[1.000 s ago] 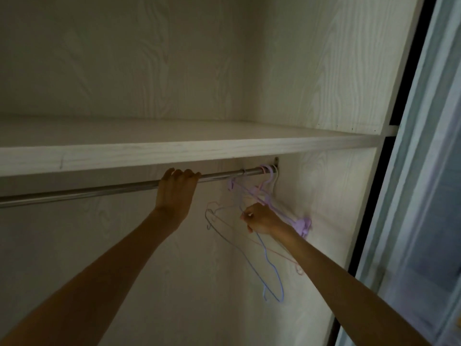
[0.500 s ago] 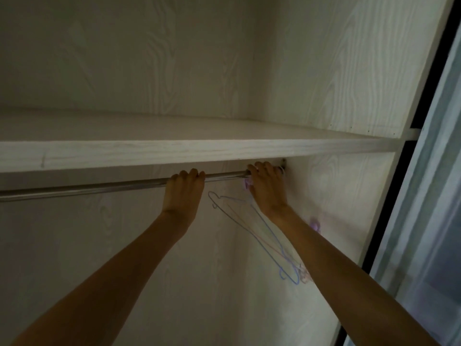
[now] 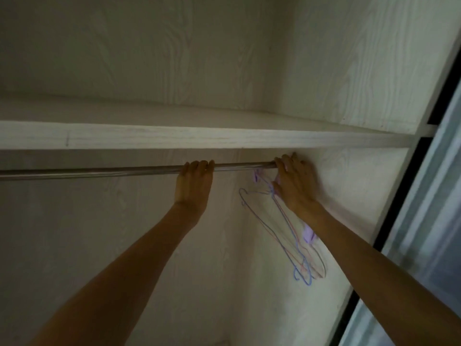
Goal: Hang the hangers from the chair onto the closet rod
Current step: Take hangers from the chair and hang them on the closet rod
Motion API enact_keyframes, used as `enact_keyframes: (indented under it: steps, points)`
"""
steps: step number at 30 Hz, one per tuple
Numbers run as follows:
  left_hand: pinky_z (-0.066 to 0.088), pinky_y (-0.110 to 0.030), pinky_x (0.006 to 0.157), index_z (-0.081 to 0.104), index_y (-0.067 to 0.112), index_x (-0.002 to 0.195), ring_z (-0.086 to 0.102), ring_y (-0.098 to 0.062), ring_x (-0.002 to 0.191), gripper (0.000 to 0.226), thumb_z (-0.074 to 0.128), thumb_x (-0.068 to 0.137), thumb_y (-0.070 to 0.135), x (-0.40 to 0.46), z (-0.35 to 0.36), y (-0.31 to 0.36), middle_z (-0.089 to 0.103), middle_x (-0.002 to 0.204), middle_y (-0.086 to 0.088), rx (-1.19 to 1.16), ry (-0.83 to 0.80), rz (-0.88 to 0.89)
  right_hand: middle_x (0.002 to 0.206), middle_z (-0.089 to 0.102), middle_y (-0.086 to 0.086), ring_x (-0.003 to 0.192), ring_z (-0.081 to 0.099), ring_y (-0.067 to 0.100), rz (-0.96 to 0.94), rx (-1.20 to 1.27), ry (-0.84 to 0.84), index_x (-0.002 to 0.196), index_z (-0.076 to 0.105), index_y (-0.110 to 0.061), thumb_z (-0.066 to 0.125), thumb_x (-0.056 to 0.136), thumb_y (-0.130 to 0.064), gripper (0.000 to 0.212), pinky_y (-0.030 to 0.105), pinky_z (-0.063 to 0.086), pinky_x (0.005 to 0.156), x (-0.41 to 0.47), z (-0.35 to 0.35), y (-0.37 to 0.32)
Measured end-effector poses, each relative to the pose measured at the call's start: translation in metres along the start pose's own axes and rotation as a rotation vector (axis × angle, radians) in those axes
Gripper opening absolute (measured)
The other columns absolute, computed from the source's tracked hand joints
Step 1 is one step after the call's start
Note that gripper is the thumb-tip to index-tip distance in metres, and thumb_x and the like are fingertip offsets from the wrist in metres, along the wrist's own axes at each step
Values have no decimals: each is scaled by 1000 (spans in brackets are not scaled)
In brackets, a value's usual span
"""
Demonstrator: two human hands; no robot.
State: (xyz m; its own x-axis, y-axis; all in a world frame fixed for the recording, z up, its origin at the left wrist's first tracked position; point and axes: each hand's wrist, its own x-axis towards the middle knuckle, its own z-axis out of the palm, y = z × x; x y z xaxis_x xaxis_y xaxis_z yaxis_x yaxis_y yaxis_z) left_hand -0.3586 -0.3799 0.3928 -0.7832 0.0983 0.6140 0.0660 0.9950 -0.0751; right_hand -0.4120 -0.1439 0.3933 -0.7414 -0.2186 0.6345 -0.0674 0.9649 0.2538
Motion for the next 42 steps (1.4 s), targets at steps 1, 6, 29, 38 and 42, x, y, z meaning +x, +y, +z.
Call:
enact_keyframes:
  steps: [1, 6, 29, 38, 42]
  points:
    - [19, -35, 117, 18, 10, 148, 31, -24, 138, 66, 51, 91, 6, -3, 2, -2, 32, 150, -8, 9, -19, 5, 129, 55, 14, 123, 48, 36, -22, 40, 20, 126, 55, -5, 71, 75, -31, 59, 44, 44, 93, -9, -3, -2]
    - [11, -40, 119, 18, 13, 149, 14, -22, 146, 64, 48, 92, 19, -41, 6, 3, 15, 158, -4, -88, 10, 56, 98, 64, 6, 89, 61, 28, -116, 194, 147, 94, 68, -14, 70, 72, -17, 23, 37, 52, 68, -84, -25, -10]
    - [50, -31, 88, 69, 19, 102, 63, -26, 101, 25, 51, 89, 32, -355, 40, 306, 68, 109, -4, -710, -1023, 503, 114, 65, 0, 111, 57, 20, 965, 194, -857, 108, 65, -25, 50, 91, -24, 23, 27, 44, 83, -627, -123, 87]
    - [51, -40, 94, 70, 11, 102, 65, -31, 100, 37, 64, 73, 32, -419, 143, 427, 70, 103, -12, -688, -1465, 253, 117, 65, 3, 112, 58, 24, 1211, 308, -1047, 106, 68, -24, 49, 90, -22, 24, 29, 45, 87, -750, -70, 182]
    - [49, -28, 63, 69, -2, 101, 68, -25, 75, 27, 65, 81, 15, -445, 178, 448, 68, 58, 0, -748, -1571, -30, 118, 65, 5, 111, 59, 26, 1199, 360, -1115, 109, 65, -22, 46, 92, -22, 26, 29, 46, 86, -779, -25, 204]
